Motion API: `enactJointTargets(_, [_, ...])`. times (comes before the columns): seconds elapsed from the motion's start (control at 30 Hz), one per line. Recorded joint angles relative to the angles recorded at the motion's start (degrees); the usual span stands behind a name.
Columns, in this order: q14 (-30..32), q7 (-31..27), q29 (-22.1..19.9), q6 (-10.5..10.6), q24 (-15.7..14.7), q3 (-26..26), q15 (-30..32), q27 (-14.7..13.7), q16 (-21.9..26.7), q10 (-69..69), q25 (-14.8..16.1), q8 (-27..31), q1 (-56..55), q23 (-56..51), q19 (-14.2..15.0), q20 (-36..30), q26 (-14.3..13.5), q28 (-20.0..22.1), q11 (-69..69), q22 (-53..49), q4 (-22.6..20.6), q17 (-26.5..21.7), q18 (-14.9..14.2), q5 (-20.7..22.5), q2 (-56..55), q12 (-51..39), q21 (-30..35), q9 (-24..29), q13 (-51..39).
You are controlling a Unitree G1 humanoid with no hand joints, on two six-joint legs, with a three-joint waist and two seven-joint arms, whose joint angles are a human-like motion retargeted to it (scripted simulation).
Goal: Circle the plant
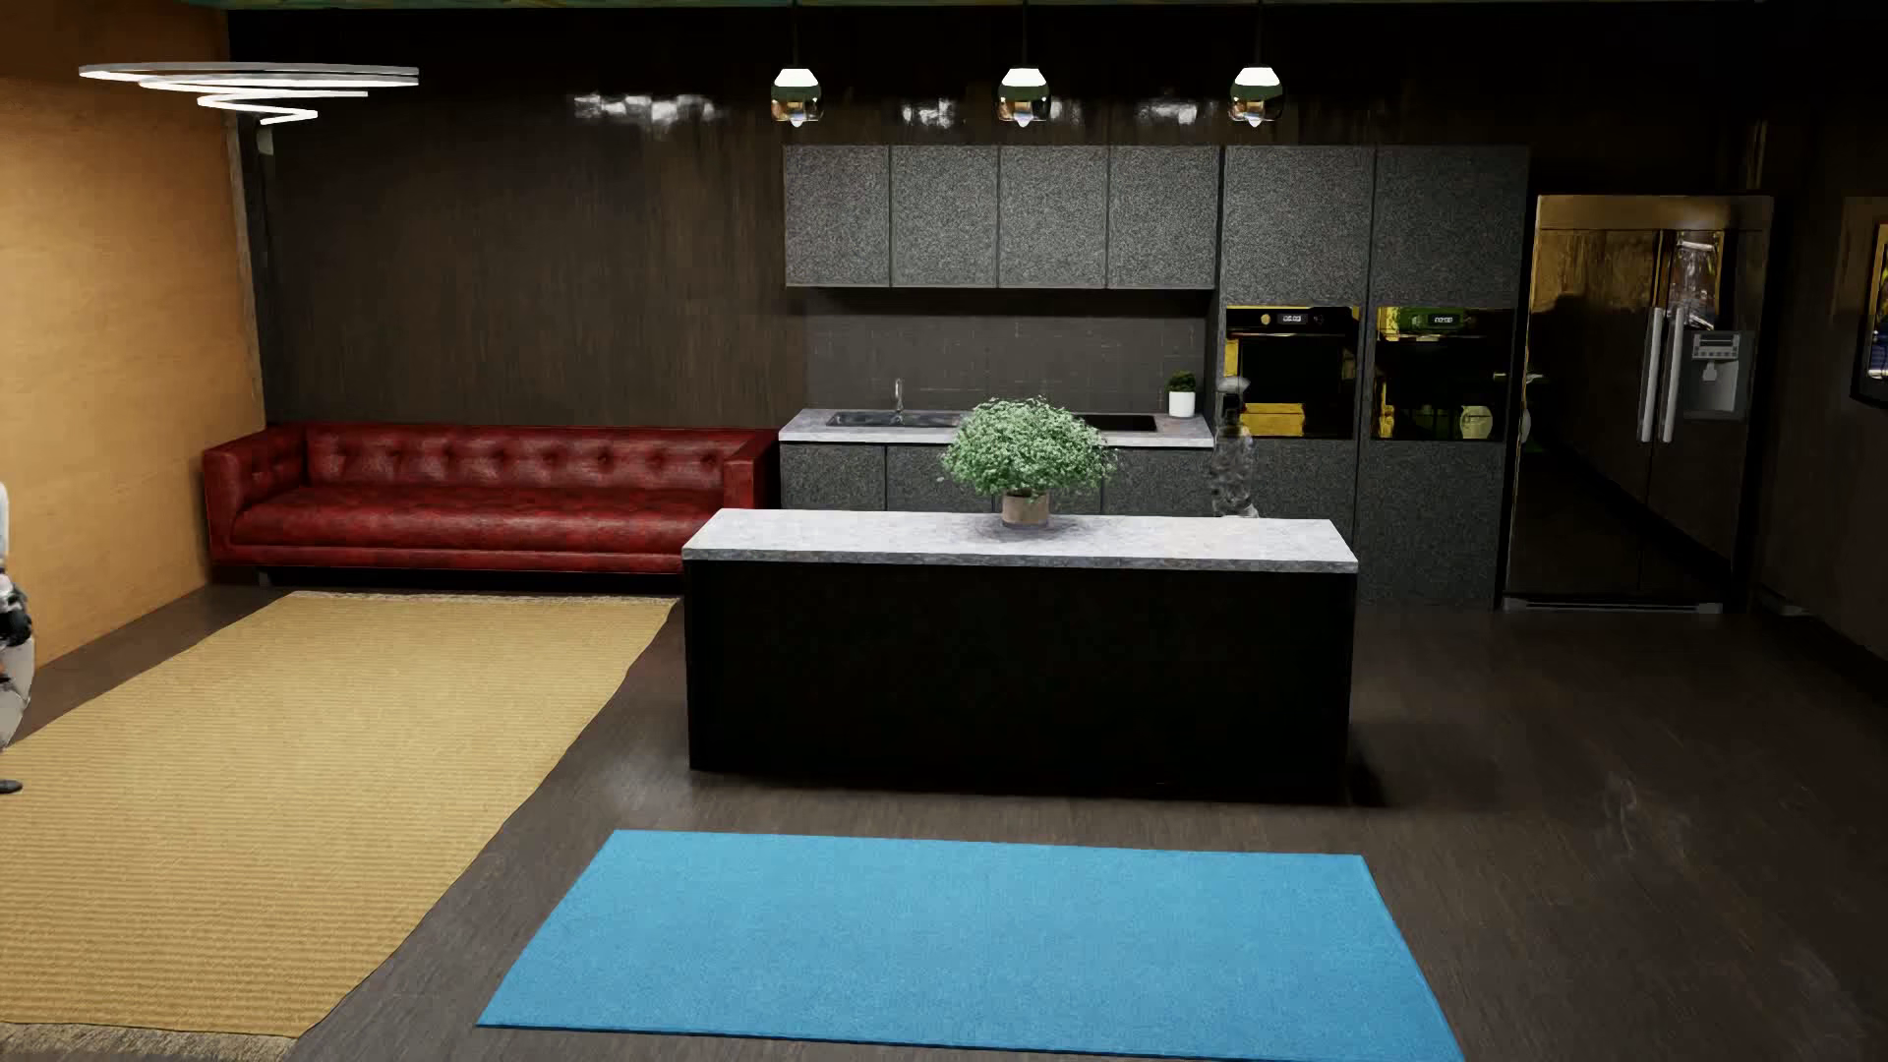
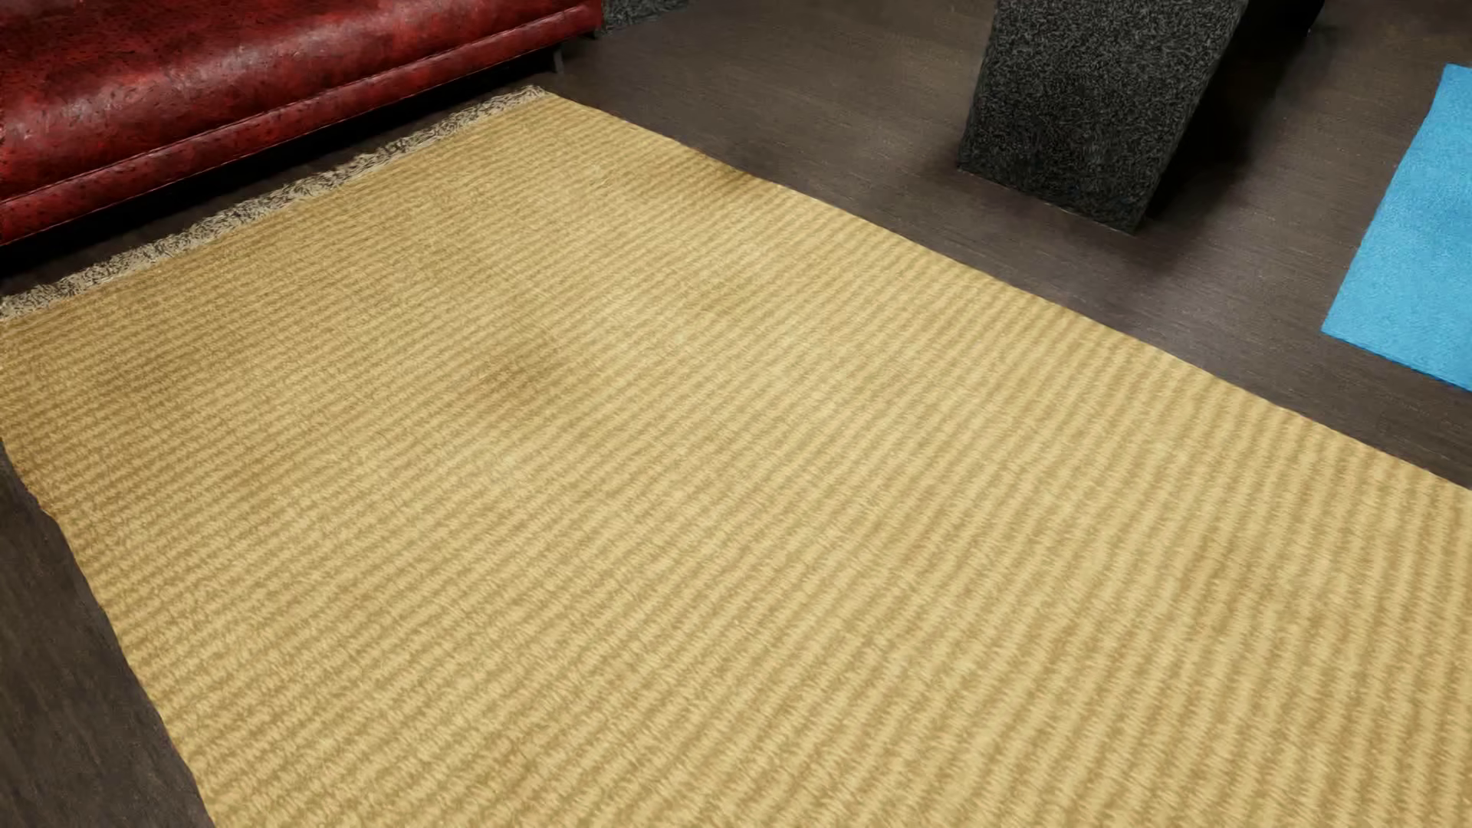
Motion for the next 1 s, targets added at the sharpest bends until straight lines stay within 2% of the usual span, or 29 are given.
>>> enactJointTargets(0.2, [-0.5,0.0,0.0,0.7,0.0,-1.1,4.3,0.0,-1.3,-0.7,0.0,0.0,1.3,-4.2,0.0,1.3,0.0,0.0,-0.8,-1.5,0.3,0.0,0.0,0.6,-1.5,-3.3,-0.8,0.1,-2.4])
enactJointTargets(0.37, [-4.9,0.0,0.0,0.5,0.0,-0.3,7.6,0.0,-0.7,1.2,0.0,0.0,-0.8,-5.9,0.0,1.1,0.0,0.0,0.0,-1.4,-0.3,0.7,0.0,1.6,-2.4,-1.9,0.9,1.1,-2.5])
enactJointTargets(0.47, [-6.5,0.0,0.0,1.2,0.0,1.1,4.9,0.0,-0.4,15.8,0.0,0.0,-8.8,-6.4,0.0,1.1,0.0,0.0,-0.1,-0.2,0.6,-0.8,0.0,2.6,1.9,0.0,3.2,4.2,-2.9])
enactJointTargets(0.53, [-7.0,0.0,0.0,0.4,0.0,4.4,2.5,0.0,-0.4,23.4,0.0,0.0,-14.9,-9.5,0.0,0.3,0.0,0.0,-0.6,0.1,0.2,-2.6,0.0,1.2,4.3,1.5,3.7,5.0,-3.3])
enactJointTargets(0.63, [-3.1,0.0,0.0,-1.6,0.0,9.1,-1.6,0.0,0.8,18.2,0.0,0.0,-23.0,-8.0,0.0,-0.2,0.0,0.0,-1.7,1.8,0.4,-1.7,0.0,-0.5,7.9,3.3,1.8,5.9,-6.5])
enactJointTargets(0.73, [1.9,0.0,0.0,-1.5,0.0,10.4,-7.8,0.0,0.8,11.1,0.0,0.0,-28.0,-8.0,0.0,0.0,0.0,0.0,-2.6,5.9,1.1,-1.6,0.0,-0.8,15.4,4.3,1.1,7.1,-8.7])
enactJointTargets(0.8, [2.0,0.0,0.0,-1.6,0.0,12.1,-8.8,0.0,0.9,8.9,0.0,0.0,-29.8,-6.4,0.0,0.5,0.0,0.0,-2.9,7.8,1.4,-1.6,0.0,-1.1,19.6,4.5,1.8,7.5,-9.9])
enactJointTargets(0.83, [1.4,0.0,0.0,-1.8,0.0,13.8,-7.6,0.0,1.0,10.6,0.0,0.0,-30.6,-5.7,0.0,0.2,0.0,0.0,-3.5,8.2,2.3,-1.7,0.0,-1.3,21.1,4.4,2.8,7.2,-9.9])
enactJointTargets(0.87, [1.0,0.0,0.0,-2.4,0.0,14.8,-5.7,0.0,1.0,12.9,0.0,0.0,-31.5,-6.7,0.0,-0.2,0.0,0.0,-2.5,8.7,1.0,-2.3,0.0,-2.7,21.8,4.5,4.6,6.6,-8.9])
enactJointTargets(0.9, [-0.9,0.0,0.0,-3.1,0.0,16.1,-2.0,0.0,1.0,17.0,0.0,0.0,-32.6,-4.4,0.0,0.0,0.0,0.0,-0.3,9.0,0.3,-1.1,0.0,-4.2,21.2,4.7,2.5,6.0,-8.0])
enactJointTargets(0.93, [-2.9,0.0,0.0,-4.0,0.0,16.4,4.1,0.0,1.6,19.6,0.0,0.0,-30.8,-3.8,0.0,-0.5,0.0,0.0,3.3,8.5,-0.4,-1.2,0.0,-5.2,21.3,5.0,5.6,5.9,-7.0])
enactJointTargets(1.0, [-7.3,0.0,0.0,-3.3,0.0,14.7,22.3,0.0,0.8,21.4,0.0,0.0,-26.5,-3.3,0.0,-1.1,0.0,0.0,20.5,9.6,-1.3,-1.4,0.0,-6.3,13.6,4.0,6.2,4.9,-4.0])
